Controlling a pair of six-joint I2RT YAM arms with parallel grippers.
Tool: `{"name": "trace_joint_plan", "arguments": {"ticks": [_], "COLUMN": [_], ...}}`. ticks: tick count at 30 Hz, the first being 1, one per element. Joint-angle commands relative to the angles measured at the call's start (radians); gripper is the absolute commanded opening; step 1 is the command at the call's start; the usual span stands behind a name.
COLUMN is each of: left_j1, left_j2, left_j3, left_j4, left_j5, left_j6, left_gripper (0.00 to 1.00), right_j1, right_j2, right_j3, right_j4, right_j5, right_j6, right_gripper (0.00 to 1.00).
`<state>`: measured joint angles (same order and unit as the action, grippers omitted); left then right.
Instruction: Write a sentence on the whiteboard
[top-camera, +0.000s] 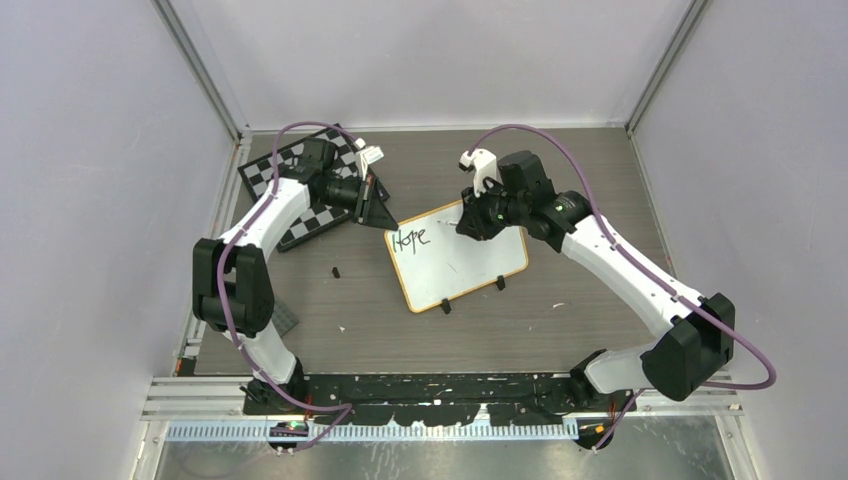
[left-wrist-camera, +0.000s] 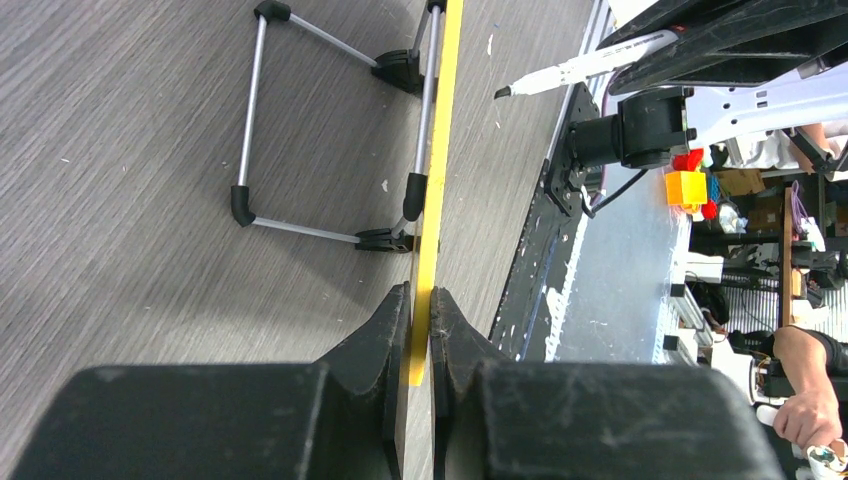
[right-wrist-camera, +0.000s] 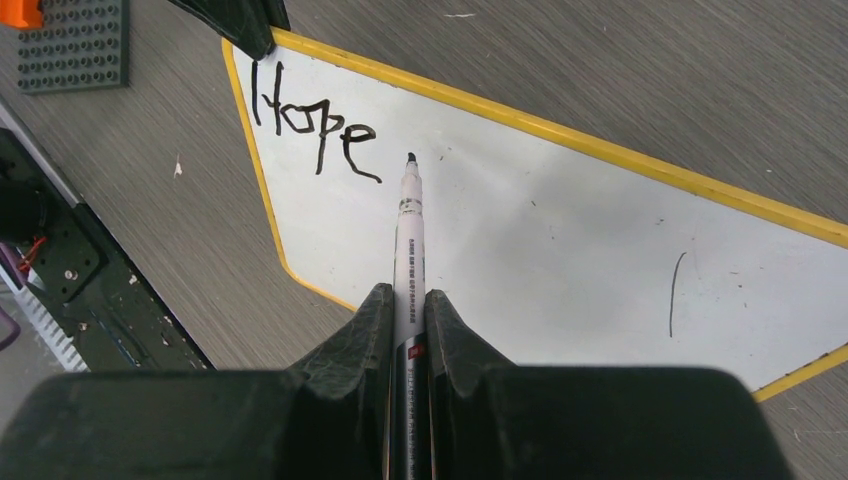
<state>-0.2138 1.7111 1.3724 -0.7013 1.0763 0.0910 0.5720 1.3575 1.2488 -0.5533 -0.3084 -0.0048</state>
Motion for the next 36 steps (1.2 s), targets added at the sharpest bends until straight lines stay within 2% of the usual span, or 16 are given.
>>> {"name": "trace_joint_plan", "arguments": {"ticks": [1,36], "left_j1": [-0.018,-0.019], "left_j2": [0.028,0.041], "left_j3": [0.021,0.034], "left_j4": [-0.019,-0.030], "left_j5": [-0.046,-0.048], "left_j6": [0.027,0.035], "left_gripper": [0.00,0.00], "right_j1": [0.024,0.049], "right_j2": [0.017,0.070], "right_j3": [0.013,0.010], "right_j4": [0.030,0.081], "right_j5": [-0.002,0.116], "right_j6": [0.003,-0.001], "right_gripper": [0.00,0.00]}}
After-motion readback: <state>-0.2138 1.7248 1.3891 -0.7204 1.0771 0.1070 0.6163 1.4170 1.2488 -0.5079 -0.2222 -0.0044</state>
